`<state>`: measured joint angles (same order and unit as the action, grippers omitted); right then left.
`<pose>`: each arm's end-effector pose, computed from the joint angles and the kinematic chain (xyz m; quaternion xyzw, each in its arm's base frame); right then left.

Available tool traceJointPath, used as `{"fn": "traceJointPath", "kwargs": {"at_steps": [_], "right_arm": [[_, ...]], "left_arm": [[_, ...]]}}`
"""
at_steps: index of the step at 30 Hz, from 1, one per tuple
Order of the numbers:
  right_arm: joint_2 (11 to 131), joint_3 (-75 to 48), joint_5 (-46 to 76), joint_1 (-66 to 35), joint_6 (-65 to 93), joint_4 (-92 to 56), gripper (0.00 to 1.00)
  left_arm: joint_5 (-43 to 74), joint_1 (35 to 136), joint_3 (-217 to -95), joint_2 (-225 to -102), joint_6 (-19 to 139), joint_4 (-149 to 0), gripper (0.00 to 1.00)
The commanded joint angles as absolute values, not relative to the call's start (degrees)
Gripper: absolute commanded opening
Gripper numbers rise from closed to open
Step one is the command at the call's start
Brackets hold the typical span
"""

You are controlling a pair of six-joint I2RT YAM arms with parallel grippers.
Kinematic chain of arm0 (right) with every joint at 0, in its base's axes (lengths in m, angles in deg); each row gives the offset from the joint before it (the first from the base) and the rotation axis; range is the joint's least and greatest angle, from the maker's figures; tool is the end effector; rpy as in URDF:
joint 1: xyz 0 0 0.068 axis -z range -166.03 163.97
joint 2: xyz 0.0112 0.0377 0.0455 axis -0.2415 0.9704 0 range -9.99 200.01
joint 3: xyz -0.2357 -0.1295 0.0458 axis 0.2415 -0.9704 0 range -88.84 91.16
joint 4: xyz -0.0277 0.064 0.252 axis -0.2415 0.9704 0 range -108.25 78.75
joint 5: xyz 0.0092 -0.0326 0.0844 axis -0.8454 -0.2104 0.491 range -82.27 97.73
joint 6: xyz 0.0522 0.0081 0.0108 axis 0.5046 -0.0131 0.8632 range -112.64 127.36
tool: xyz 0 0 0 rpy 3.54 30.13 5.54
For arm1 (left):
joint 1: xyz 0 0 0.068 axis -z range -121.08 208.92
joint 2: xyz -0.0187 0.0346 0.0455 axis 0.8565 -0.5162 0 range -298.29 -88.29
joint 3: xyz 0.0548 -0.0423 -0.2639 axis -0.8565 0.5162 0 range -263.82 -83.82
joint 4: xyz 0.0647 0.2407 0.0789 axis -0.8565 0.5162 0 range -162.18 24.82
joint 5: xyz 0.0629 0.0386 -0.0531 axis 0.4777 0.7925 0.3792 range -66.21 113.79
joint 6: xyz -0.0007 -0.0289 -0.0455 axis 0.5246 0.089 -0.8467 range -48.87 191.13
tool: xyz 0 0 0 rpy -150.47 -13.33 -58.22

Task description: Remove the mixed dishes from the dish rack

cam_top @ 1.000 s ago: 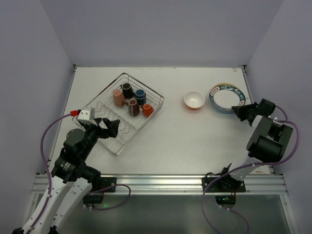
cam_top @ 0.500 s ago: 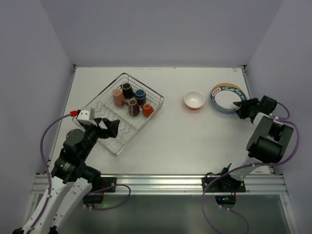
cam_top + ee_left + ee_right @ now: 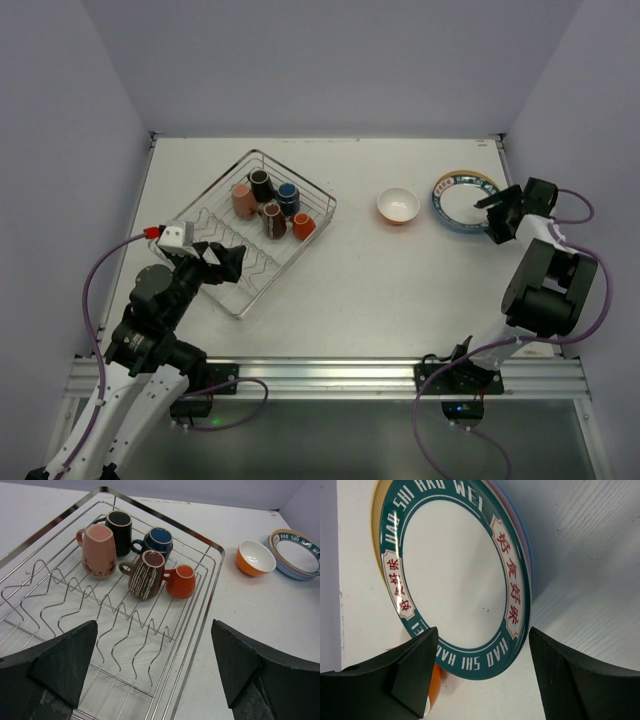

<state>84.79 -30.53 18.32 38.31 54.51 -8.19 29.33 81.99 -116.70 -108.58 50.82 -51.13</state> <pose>0.3213 -0.1380 0.2000 0.5126 0.7707 0.1569 0.3445 0.0994 -0.0386 0.3010 -0.0134 0.7570 -0.2071 0.6196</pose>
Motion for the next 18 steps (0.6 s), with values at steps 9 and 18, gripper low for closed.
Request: {"fn": "traceJointPath", "kwargs": {"at_steps": [9,18], "right_arm": [[85.99,-22.74,13.26,35.42,49.37,-2.08,0.76],[88.00,-18.97,12.22,35.42,47.61,1.51,0.78]], "left_arm": [[29.42,82.39,-116.16,-108.59,52.33,-52.50,1.00],[29.50,82.39,-116.07,-108.68,52.24,-52.41,1.00]]}}
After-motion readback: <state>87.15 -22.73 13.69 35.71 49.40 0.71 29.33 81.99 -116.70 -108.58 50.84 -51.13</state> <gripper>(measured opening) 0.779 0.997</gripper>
